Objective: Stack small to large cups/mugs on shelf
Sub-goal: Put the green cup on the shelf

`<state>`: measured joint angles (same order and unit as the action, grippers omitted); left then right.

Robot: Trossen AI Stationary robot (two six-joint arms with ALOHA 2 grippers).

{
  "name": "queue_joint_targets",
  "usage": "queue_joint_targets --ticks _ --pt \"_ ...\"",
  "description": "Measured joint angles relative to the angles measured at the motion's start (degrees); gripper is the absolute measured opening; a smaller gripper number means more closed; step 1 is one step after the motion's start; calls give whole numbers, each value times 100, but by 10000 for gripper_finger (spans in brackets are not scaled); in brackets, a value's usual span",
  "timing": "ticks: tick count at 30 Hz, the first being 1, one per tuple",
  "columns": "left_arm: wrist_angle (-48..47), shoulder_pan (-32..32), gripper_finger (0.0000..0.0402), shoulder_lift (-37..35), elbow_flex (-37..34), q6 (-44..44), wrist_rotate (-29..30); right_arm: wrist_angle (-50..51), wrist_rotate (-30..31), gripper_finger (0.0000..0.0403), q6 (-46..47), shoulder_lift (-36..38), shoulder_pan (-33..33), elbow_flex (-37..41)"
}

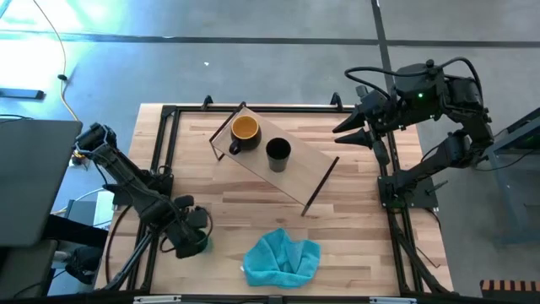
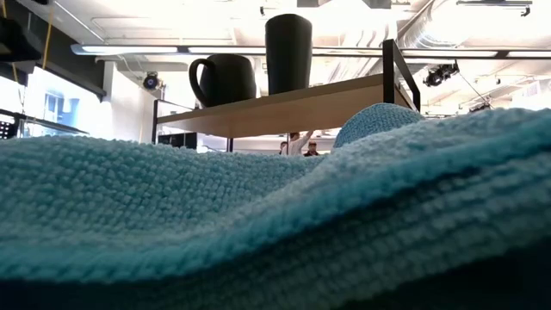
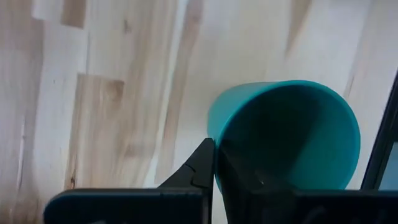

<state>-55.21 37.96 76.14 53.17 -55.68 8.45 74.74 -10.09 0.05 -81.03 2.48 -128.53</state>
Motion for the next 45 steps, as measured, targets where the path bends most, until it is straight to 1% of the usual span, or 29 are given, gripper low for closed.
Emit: queue_joint_targets --ticks 6,12,18,22,24,31,34,38,41,45 --pt "303 -882 3 0 -2 429 -15 -134 0 108 37 -2 0 0" --pt "778 -1782 8 0 -2 963 -267 -122 -17 108 170 -2 -38 0" --pt "1183 -2352 3 1 -2 1394 -507 -74 -26 108 254 -2 -243 0" --pt "1228 -2510 6 77 0 1493 -554 -39 91 108 275 -2 -356 0" --pt "1216 -2576 4 162 0 1498 -715 -39 98 108 275 -2 -392 0" --pt "1284 -2554 6 778 280 1544 -1127 -39 232 108 306 -2 -415 2" --pt "1345 -2558 8 956 437 1665 -1187 -39 246 108 307 -2 -415 2" --pt "1305 -2558 9 946 630 1692 -1028 -2 254 108 404 -2 -415 2" --pt "1024 -2558 9 940 808 1772 -813 17 258 108 405 -2 -415 2" --pt "969 -2560 10 936 885 1910 -750 24 260 108 404 -2 -415 2"
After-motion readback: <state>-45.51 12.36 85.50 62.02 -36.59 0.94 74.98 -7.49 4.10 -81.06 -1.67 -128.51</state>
